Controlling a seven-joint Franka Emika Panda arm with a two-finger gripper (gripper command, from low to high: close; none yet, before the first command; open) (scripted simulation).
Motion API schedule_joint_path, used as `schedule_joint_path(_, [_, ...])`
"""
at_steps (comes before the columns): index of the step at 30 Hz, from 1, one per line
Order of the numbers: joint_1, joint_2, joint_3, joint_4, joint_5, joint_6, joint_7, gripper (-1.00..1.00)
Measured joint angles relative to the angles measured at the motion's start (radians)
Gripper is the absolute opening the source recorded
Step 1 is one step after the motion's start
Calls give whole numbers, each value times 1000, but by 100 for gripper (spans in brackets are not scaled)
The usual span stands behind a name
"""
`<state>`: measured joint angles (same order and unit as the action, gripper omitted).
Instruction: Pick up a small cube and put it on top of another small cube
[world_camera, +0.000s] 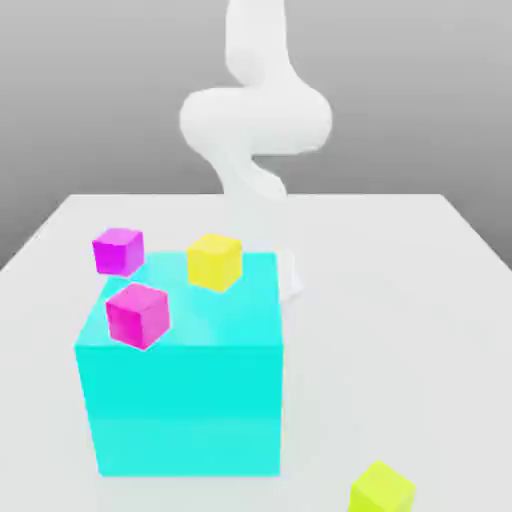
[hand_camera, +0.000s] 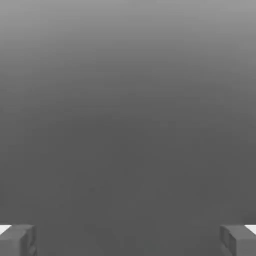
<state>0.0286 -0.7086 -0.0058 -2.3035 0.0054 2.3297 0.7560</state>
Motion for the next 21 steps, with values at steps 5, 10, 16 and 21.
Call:
schedule_joint_path(5, [57,187,-10,-7,12,61,-91,0])
schedule_joint_path(10, [103,369,-11,-14,26,120,-181,0])
schedule_joint_path(16, [145,586,3,-22,37,190,-284,0])
schedule_joint_path(21, [182,767,20,-29,28,250,-358,0])
